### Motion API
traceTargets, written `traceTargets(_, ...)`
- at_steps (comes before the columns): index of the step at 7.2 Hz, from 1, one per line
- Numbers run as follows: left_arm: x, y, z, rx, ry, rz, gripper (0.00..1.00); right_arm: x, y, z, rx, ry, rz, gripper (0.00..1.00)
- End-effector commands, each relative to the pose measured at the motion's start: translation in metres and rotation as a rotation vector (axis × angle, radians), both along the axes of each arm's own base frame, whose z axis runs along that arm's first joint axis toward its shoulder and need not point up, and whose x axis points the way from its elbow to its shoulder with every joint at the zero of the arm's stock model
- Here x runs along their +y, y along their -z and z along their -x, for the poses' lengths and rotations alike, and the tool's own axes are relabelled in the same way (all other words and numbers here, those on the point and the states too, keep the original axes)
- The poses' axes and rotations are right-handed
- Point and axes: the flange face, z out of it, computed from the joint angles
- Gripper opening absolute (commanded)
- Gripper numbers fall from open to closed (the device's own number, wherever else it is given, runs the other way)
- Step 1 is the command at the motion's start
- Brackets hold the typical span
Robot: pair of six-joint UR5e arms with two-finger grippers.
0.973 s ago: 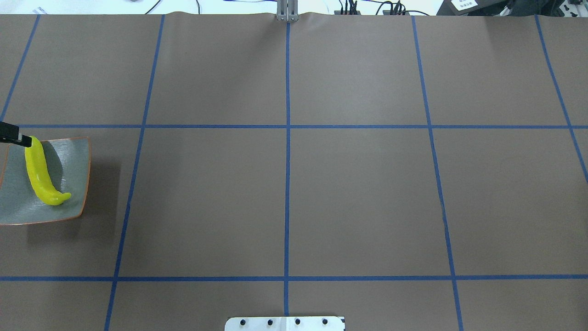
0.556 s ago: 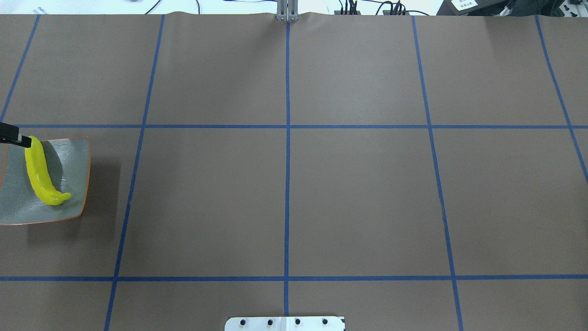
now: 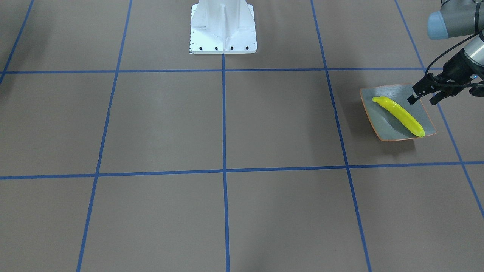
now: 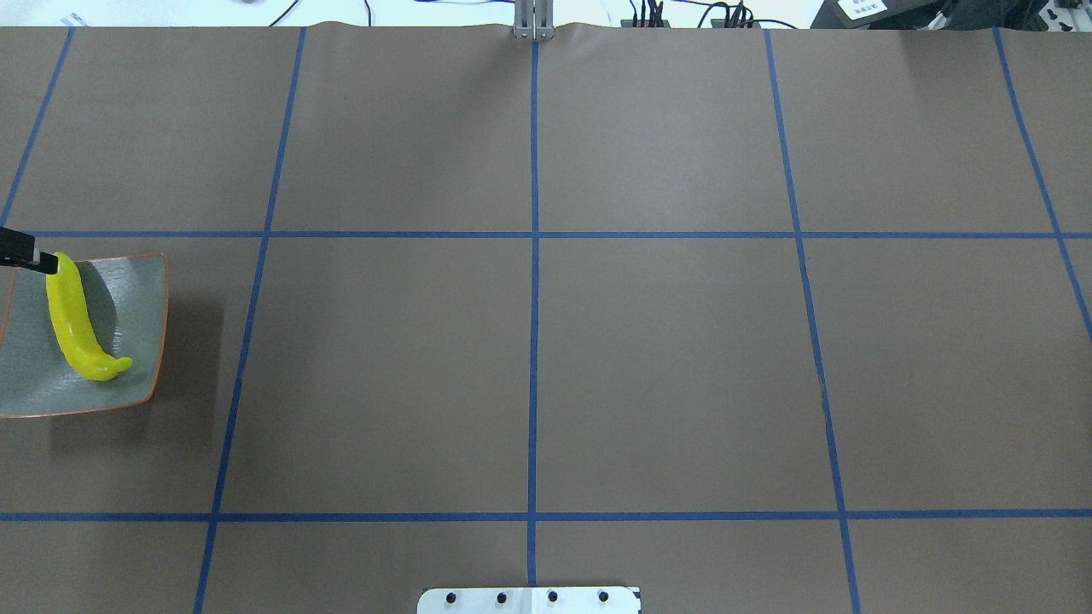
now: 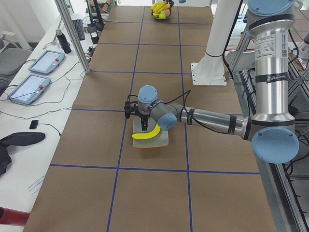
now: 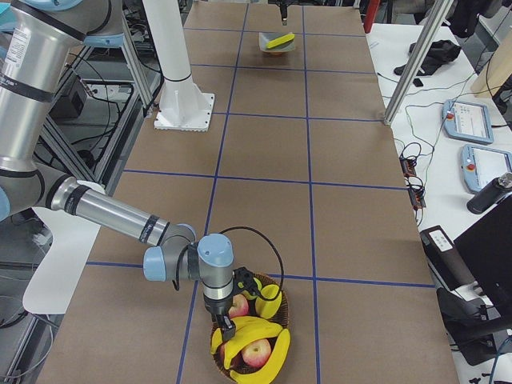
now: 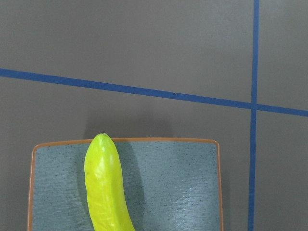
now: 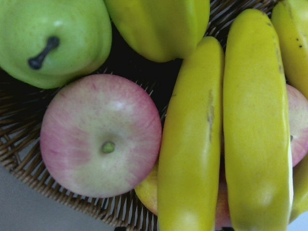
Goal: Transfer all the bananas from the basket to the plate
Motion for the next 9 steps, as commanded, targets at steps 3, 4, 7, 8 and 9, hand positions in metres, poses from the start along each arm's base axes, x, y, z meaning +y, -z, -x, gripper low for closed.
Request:
traceTargets(3, 0.0001, 0.0009, 0.0001, 0.001, 0.0, -0.002, 0.95, -0.0028, -0.0096, 0.0017, 0.001, 0.004, -0.011, 0.69)
traceTargets(4, 0.0002, 0.0016, 0.0001, 0.001, 0.0, -0.003, 0.94, -0.0028, -0.0096, 0.0017, 0.001, 0.003, -0.011, 0.63)
traceTargets(7, 0.0005, 0.0009, 0.001, 0.0, 0.001, -0.003, 0.95, -0.0042, -0.0084, 0.0025, -0.001, 0.006, -0.014, 0.06)
traceTargets(8, 0.0005, 0.0011, 0.0011, 0.001, 0.001, -0.004, 0.95, -0.0062, -0.0075, 0.0027, -0.001, 0.009, -0.018, 0.0)
traceTargets(9, 0.0005, 0.0011, 0.0011, 0.001, 0.001, -0.004, 0.94, -0.0068, -0.0063, 0.0032, -0.006, 0.007, -0.021, 0.0)
